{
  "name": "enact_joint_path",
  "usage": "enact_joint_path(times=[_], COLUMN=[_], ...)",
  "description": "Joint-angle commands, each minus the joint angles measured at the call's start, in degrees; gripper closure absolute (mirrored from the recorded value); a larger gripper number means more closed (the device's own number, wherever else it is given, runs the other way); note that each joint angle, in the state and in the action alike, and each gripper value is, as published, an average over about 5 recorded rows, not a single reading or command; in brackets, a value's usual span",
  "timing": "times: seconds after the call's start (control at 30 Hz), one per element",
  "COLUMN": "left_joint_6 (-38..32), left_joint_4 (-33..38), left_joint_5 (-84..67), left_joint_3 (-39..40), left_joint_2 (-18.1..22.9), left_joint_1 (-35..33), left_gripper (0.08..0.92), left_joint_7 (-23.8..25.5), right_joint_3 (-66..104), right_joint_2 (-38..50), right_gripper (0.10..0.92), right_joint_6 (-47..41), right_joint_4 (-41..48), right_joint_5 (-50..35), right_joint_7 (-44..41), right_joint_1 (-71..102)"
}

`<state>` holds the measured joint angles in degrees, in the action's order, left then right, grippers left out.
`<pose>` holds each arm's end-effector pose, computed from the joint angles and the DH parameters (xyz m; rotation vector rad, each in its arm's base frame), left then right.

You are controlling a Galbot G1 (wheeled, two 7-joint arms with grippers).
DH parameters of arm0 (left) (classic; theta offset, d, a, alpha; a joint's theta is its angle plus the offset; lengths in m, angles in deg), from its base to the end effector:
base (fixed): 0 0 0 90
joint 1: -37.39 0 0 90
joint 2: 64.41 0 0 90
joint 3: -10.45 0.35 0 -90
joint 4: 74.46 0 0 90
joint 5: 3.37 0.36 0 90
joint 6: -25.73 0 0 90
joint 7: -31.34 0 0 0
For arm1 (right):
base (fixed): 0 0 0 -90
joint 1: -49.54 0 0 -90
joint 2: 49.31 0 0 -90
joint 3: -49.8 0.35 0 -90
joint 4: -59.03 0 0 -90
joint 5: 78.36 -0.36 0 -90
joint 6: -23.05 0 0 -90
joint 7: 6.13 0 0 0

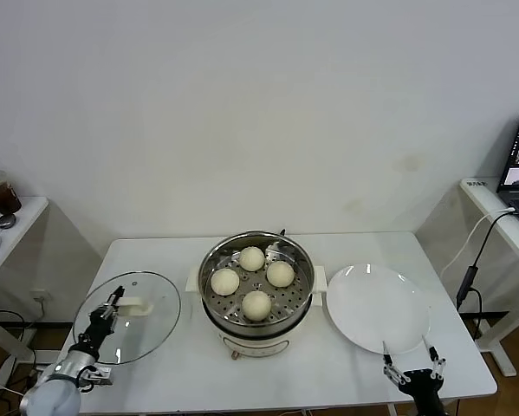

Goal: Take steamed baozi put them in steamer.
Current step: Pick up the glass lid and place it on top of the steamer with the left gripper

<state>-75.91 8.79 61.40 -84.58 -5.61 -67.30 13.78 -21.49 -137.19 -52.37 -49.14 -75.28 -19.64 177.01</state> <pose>0.2635 0.2300 -0.3992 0.1253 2.1077 2.2583 0.1151 -0.1184 -0.3824 0.0052 -3.0026 0.3880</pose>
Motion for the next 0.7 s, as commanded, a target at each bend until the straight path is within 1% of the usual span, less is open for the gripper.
enact_joint_path(times=[0.03,0.2,0.27,0.33,0.43,0.5,0.6,0.7], left_joint_6=[14.11,21.82,25.48,29.05,34.60,37.63,40.68,42.34], left_joint_4=[24.85,32.24,35.27,38.00,40.90,41.52,40.82,37.65], left_joint_5=[-8.21,-15.21,-18.67,-21.27,-22.08,-20.13,-16.11,-12.42], left_joint_3=[-4.58,-3.87,-1.74,1.02,7.49,13.54,22.49,29.87], left_joint_2=[-5.72,-9.16,-10.47,-11.33,-12.06,-11.85,-10.47,-8.18], left_joint_1=[-11.58,-10.22,-8.64,-6.54,-1.63,2.87,9.67,16.66], left_gripper=[0.825,0.825,0.825,0.825,0.825,0.825,0.825,0.825], left_joint_7=[4.84,14.23,16.91,18.59,20.60,22.02,24.24,26.14], right_joint_3=[-1.64,-2.68,-2.89,-2.99,-3.03,-3.11,-3.52,-4.08], right_joint_2=[0.40,0.62,0.57,0.47,0.20,-0.16,-0.89,-1.73], right_gripper=[0.203,0.203,0.203,0.203,0.203,0.203,0.203,0.203], right_joint_6=[0.37,0.84,1.18,1.53,2.14,2.60,2.98,3.13], right_joint_4=[0.22,0.79,1.00,1.26,1.91,2.47,3.28,4.16], right_joint_5=[0.40,0.92,1.11,1.39,2.28,3.26,4.73,5.97], right_joint_7=[-0.15,-0.28,-0.26,-0.17,0.10,0.36,0.90,1.63], right_joint_1=[0.17,0.08,-0.02,-0.16,-0.55,-1.00,-1.83,-2.85])
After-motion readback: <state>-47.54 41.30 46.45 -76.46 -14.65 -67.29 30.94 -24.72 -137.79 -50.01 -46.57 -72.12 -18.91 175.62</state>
